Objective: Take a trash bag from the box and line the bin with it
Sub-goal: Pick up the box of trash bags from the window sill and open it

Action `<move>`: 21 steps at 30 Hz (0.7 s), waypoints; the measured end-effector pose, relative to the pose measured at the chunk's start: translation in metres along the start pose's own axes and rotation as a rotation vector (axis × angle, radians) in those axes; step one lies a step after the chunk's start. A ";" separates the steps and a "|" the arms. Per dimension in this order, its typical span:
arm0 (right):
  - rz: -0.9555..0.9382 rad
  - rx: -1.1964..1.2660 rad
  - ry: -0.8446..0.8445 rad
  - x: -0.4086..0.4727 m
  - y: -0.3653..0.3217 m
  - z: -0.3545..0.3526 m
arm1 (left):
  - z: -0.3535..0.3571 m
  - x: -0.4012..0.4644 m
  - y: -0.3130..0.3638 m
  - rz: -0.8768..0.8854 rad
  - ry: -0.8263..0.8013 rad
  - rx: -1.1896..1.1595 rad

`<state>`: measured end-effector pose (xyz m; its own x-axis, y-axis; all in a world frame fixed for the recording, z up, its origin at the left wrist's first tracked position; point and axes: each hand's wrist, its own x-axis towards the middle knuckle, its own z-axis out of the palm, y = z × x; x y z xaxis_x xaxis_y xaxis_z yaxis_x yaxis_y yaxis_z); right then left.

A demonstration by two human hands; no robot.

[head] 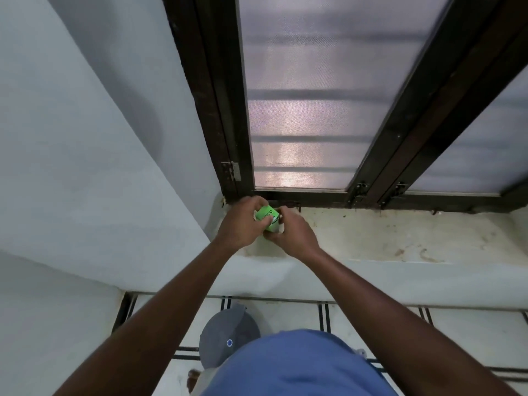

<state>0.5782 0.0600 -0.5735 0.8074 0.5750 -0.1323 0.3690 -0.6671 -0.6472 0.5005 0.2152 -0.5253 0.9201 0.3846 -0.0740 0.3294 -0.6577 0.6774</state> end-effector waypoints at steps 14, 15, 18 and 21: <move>-0.008 0.027 0.039 -0.011 -0.002 -0.001 | -0.023 0.026 0.068 0.195 -0.304 0.700; -0.009 0.032 0.036 -0.010 -0.002 -0.001 | -0.023 0.026 0.068 0.218 -0.311 0.713; -0.005 0.028 0.038 -0.009 -0.001 0.000 | -0.021 0.029 0.065 0.241 -0.335 0.689; 0.012 0.034 0.040 -0.009 -0.003 -0.001 | -0.026 0.031 0.065 0.226 -0.365 0.611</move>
<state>0.5707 0.0564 -0.5693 0.8297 0.5471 -0.1104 0.3439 -0.6570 -0.6708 0.5448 0.2016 -0.4645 0.9563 0.0277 -0.2912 0.0848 -0.9790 0.1855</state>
